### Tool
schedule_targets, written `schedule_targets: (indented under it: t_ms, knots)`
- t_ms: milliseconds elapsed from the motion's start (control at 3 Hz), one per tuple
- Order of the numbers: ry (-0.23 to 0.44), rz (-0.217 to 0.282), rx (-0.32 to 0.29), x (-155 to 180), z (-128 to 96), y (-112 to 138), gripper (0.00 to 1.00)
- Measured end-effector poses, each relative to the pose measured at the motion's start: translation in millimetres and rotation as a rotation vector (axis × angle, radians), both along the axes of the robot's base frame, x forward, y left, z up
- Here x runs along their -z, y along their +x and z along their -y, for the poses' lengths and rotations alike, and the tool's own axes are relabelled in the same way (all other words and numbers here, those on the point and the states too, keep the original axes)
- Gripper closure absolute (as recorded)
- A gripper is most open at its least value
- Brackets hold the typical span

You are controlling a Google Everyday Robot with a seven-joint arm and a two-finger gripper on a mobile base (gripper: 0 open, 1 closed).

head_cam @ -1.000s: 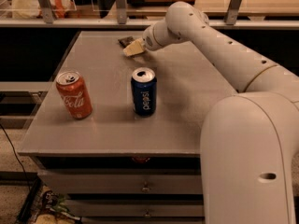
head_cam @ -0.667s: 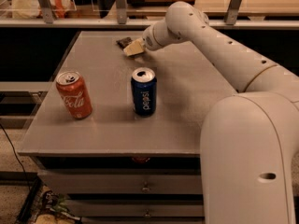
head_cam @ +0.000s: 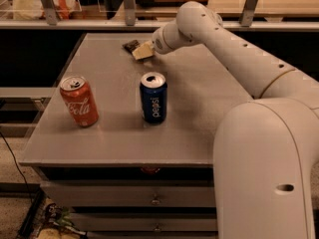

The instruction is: Move rxbar chocolate near pepsi can

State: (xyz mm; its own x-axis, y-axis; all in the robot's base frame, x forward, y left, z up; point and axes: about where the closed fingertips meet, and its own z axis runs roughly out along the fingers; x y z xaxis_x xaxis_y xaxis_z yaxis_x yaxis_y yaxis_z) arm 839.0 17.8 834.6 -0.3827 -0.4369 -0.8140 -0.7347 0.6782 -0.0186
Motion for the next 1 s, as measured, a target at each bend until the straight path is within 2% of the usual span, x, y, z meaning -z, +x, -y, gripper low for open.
schedule_targets:
  t_ms: [333, 1000]
  knots:
    - [0.000, 0.000, 0.000, -0.1, 0.1, 0.0, 1.00]
    - [-0.080, 0.132, -0.090, -56.7, 50.1, -11.9, 1.00]
